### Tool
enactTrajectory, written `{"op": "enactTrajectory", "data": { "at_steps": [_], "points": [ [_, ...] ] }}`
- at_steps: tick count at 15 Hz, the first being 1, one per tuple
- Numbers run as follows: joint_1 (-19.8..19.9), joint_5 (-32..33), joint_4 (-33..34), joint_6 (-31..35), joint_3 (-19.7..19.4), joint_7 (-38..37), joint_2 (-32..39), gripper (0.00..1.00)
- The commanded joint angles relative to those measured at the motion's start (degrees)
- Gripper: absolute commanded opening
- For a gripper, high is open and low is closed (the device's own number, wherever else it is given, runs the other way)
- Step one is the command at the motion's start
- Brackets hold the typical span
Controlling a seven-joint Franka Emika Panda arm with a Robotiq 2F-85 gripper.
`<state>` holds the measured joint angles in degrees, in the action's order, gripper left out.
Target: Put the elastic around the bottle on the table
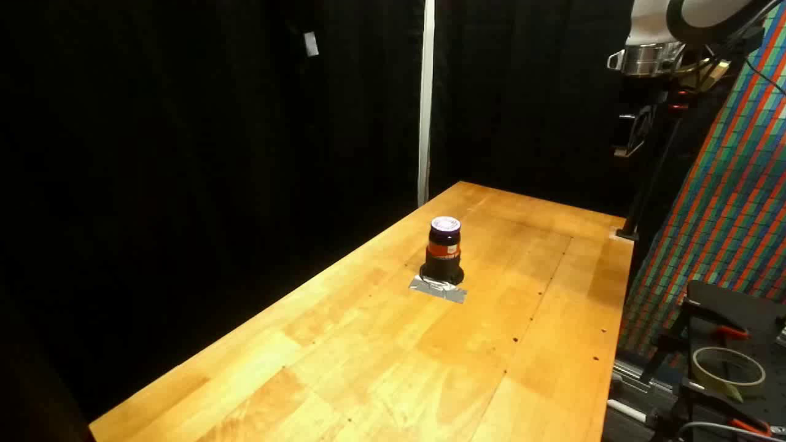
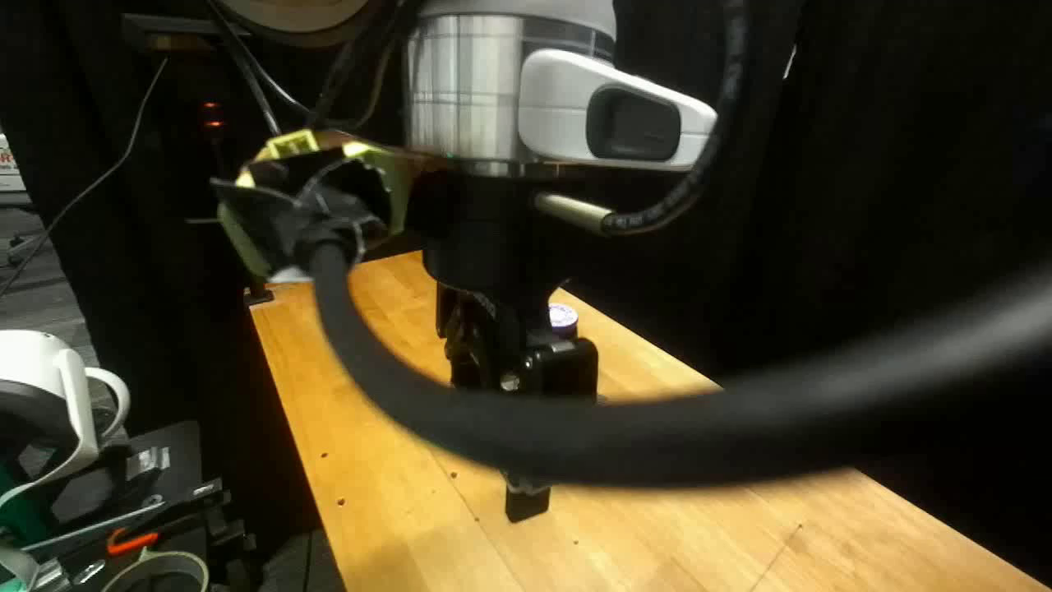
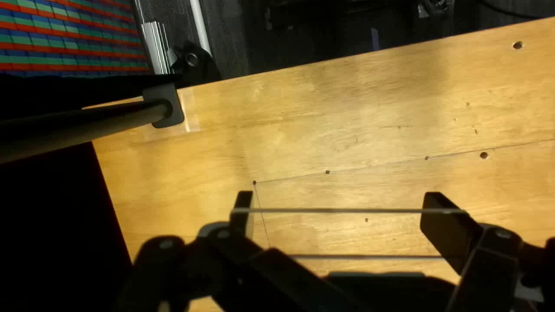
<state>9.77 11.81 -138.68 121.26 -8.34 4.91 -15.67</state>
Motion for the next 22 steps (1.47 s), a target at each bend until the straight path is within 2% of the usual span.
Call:
{"op": "enactTrajectory", "data": {
  "at_steps": [1,5,9,12,15,22],
  "points": [
    [-0.16,0.03,0.27,-0.10,-0.13,-0.04,-0.01,1.00],
    [-0.15,0.03,0.40,-0.10,-0.14,-0.02,-0.13,1.00],
    [-3.26,-7.35,6.42,1.49,-0.90,9.02,7.33,1.00],
    [-6.35,-17.04,15.30,0.32,0.44,15.65,16.49,1.00],
    [-7.23,-22.81,24.82,-2.86,3.36,15.77,25.89,1.00],
    [-6.73,-23.14,46.49,-5.77,9.59,10.73,45.75,1.00]
  ]
}}
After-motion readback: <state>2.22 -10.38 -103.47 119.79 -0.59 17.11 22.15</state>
